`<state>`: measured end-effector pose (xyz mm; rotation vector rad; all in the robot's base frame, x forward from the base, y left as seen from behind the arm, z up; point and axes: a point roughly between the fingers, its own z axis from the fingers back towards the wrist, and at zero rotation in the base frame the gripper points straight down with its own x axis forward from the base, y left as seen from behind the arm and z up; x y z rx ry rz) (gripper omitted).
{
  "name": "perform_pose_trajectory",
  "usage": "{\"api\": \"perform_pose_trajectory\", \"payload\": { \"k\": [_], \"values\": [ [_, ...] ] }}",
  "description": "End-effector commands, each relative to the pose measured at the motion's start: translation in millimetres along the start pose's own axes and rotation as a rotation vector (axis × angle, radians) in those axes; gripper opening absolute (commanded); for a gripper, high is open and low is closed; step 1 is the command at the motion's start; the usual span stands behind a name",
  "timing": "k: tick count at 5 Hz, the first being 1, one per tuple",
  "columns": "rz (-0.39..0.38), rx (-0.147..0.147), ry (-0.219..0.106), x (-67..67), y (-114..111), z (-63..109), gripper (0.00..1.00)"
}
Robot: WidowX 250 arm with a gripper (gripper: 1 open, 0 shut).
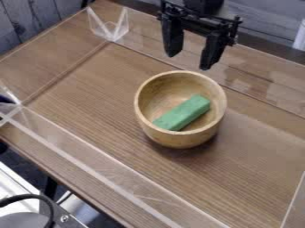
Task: Remove the green block from inside the brown bowl and put it on the table
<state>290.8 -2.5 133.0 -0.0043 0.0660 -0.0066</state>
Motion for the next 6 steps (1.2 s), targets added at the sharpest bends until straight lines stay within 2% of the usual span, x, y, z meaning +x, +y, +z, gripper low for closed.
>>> {"api": "perform_pose_trajectory", "payload": {
  "k": [1,2,3,4,5,6],
  "values": [
    [-0.015,0.023,0.007,-9.9,0,-15.4,1.00],
    [-0.062,0.026,0.014,-15.5,3,-36.9,1.00],
    [-0.128,0.019,-0.014,-8.8,4,-55.7,1.00],
    [-0.268,0.036,-0.028,-3.7,5,-68.6,1.00],
    [-0.312,0.047,-0.049,-4.4,5,-63.6,1.00],
    [-0.320,0.071,-0.102,-5.8,5,-48.1,1.00]
  ]
}}
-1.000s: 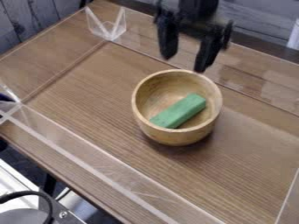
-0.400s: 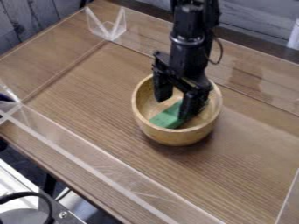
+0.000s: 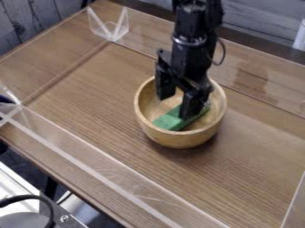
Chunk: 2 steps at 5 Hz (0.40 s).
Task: Remove the green block from inside the brown bowl and put it on the table
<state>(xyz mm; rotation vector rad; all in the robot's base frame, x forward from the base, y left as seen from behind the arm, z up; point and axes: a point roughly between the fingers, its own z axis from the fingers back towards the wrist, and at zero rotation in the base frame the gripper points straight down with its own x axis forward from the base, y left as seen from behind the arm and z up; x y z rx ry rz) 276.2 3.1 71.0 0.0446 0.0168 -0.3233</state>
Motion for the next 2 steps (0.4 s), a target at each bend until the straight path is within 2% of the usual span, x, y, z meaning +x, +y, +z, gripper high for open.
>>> {"api": "perform_pose_trajectory", "payload": {
  "k": [1,2],
  "values": [
    [-0.017,0.047,-0.086,6.9,2.5,21.2,1.00],
    [0.026,0.086,-0.037,9.2,-1.1,17.8,1.00]
  ]
}}
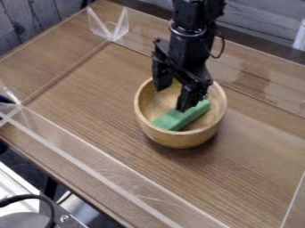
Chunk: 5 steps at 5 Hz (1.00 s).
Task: Remove the green block from inside the brown bowl and put it on the table
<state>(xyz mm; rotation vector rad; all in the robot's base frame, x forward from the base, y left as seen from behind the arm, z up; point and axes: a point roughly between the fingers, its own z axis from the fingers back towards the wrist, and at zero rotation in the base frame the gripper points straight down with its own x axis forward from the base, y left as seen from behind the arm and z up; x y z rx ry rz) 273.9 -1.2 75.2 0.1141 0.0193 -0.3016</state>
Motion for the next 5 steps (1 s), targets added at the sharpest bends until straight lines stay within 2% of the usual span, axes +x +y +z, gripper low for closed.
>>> {"api": "perform_pose_trajectory", "payload": {
  "k": [1,2,4,5],
  "values": [
    [0.031,0.054,-0.006,13.8,-0.2,7.4,1.00],
    [0.068,0.107,0.038,17.4,-3.1,2.4,1.00],
    [-0.020,0.102,0.006,17.0,-0.6,5.5,1.00],
    [-0.020,0.098,-0.019,18.0,-1.5,4.7,1.00]
  ]
}}
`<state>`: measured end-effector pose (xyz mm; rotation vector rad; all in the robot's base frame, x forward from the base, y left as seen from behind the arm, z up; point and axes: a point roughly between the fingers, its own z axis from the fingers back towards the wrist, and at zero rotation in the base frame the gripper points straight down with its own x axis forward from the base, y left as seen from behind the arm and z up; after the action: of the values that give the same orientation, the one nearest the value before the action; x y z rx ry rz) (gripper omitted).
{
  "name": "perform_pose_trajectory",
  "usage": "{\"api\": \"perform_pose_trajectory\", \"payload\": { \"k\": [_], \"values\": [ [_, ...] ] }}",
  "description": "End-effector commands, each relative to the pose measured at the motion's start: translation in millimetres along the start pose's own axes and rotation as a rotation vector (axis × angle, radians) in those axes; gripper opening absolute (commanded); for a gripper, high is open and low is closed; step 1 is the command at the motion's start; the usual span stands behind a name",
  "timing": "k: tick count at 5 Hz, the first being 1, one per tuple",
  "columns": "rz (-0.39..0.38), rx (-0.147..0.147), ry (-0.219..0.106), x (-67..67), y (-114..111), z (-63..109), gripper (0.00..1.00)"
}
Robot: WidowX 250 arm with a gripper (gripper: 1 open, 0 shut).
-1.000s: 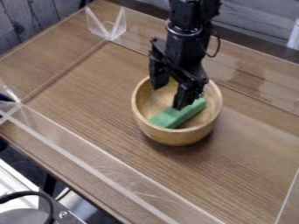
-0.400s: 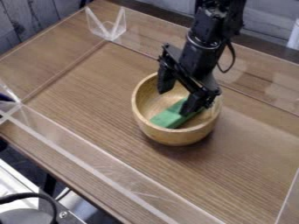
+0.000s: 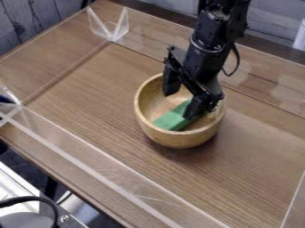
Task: Remove the green block from inside the brown bowl and put it on the table
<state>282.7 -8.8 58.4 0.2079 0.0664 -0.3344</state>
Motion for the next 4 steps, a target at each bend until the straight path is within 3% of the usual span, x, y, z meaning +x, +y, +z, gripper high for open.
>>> {"api": "perform_pose_trajectory", "payload": {
  "k": [1,3,4],
  "values": [
    [0.023,0.011,-0.105,5.9,6.5,22.4,1.00],
    [0.041,-0.028,-0.193,-0.4,4.0,20.2,1.00],
    [0.070,-0.038,-0.193,5.1,9.9,22.7,1.00]
  ]
}}
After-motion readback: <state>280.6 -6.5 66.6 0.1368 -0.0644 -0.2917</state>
